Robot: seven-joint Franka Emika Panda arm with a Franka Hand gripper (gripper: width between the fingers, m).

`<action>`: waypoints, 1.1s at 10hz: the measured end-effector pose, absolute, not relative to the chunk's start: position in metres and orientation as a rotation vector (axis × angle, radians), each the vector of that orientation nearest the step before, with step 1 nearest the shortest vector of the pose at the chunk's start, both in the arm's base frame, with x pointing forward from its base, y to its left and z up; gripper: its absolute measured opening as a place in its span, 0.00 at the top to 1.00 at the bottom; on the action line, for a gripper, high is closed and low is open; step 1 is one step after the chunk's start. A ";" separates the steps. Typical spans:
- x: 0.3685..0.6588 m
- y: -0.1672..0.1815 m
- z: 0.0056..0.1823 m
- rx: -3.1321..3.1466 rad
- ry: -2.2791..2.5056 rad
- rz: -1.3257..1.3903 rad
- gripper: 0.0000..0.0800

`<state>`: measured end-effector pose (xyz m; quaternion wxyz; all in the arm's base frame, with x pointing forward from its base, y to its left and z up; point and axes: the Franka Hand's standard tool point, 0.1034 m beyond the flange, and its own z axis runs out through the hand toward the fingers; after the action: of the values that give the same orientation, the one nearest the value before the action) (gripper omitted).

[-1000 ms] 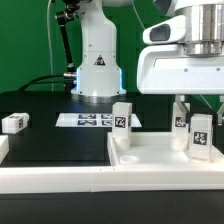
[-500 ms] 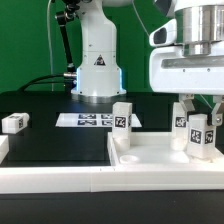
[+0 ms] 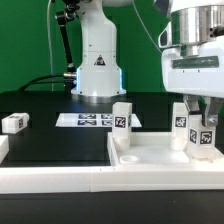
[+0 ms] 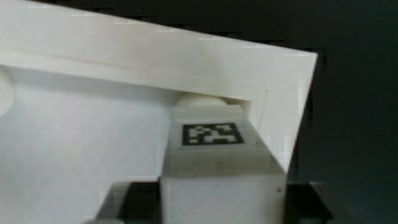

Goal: Assemble square table

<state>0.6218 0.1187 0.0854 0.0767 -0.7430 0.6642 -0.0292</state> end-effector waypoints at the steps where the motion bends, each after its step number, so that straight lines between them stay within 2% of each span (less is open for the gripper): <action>1: 0.622 0.118 0.085 -2.149 2.064 -0.073 0.64; 4: 0.622 0.120 0.085 -1.947 2.244 -0.045 0.64; 6: 0.621 0.120 0.085 -2.023 2.179 -0.053 0.64; 7: 0.621 0.121 0.085 -2.072 2.134 -0.057 0.35; 8: 0.621 0.122 0.085 -2.169 2.041 -0.072 0.35; 9: 0.623 0.122 0.084 -2.301 1.896 -0.100 0.21; 11: 0.625 0.121 0.083 -2.403 1.753 -0.144 0.19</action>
Offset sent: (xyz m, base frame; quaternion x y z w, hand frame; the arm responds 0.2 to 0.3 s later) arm -0.0025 0.0031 -0.0033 -0.0152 0.0134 0.1846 0.9826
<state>0.6252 0.1214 0.0835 0.0815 -0.8042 0.5868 -0.0483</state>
